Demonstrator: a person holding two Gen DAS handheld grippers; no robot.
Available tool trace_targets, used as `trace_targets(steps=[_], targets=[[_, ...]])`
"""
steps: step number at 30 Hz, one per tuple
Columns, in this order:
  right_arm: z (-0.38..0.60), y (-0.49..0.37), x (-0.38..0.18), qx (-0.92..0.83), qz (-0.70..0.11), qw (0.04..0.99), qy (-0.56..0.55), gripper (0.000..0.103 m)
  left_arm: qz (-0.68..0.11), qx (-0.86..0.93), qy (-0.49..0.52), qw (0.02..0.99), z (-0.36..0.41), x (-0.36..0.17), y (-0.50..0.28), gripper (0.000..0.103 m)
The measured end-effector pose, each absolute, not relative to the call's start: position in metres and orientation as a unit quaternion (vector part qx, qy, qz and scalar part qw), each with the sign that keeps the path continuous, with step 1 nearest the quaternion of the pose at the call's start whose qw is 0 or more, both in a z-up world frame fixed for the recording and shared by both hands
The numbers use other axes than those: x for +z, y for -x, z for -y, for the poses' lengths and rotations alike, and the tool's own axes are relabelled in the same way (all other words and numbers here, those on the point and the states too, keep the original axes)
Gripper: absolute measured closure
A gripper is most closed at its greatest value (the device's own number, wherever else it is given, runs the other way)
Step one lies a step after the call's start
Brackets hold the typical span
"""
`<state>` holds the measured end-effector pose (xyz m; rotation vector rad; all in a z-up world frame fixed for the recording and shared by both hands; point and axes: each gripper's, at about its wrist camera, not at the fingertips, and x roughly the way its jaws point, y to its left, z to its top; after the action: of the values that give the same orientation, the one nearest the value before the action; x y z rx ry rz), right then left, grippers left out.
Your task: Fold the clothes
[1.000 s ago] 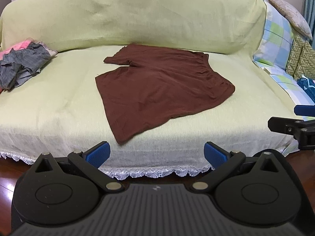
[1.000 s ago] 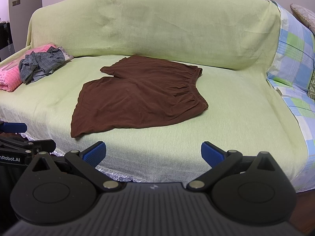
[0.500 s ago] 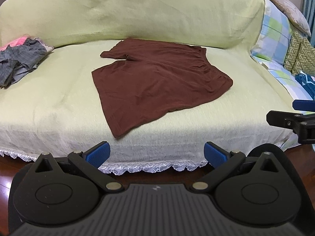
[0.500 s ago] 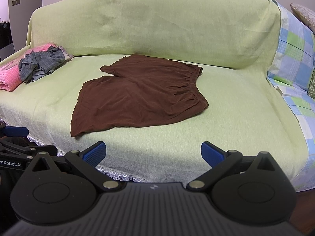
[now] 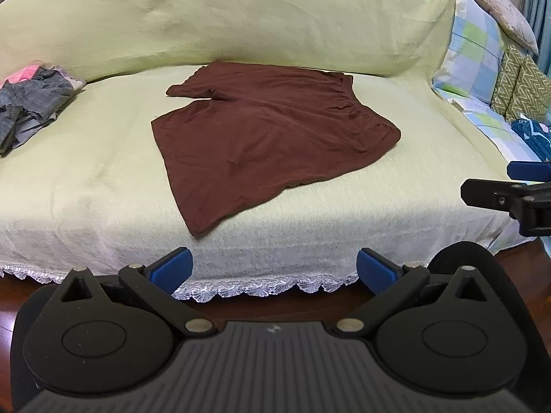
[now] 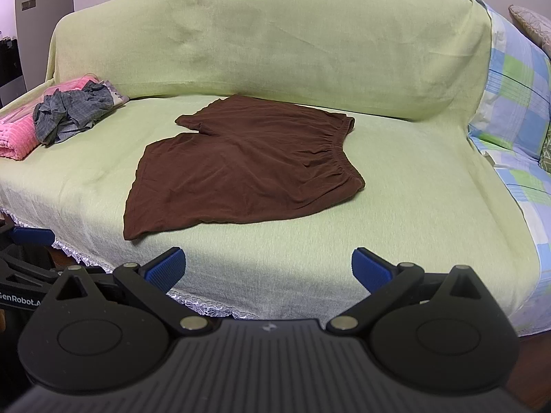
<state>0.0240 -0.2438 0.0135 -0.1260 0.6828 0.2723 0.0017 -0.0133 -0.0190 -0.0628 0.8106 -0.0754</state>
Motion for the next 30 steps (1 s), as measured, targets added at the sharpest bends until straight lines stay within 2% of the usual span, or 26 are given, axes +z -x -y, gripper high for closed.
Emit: trace_targets(steps=[30], targets=[[0.248,-0.0264,0.0101,0.163,-0.334,0.926,0.07,0.002,-0.4,-0.043,0.013,0.915,0.0152,-0.0275,-0.0073,0.001]])
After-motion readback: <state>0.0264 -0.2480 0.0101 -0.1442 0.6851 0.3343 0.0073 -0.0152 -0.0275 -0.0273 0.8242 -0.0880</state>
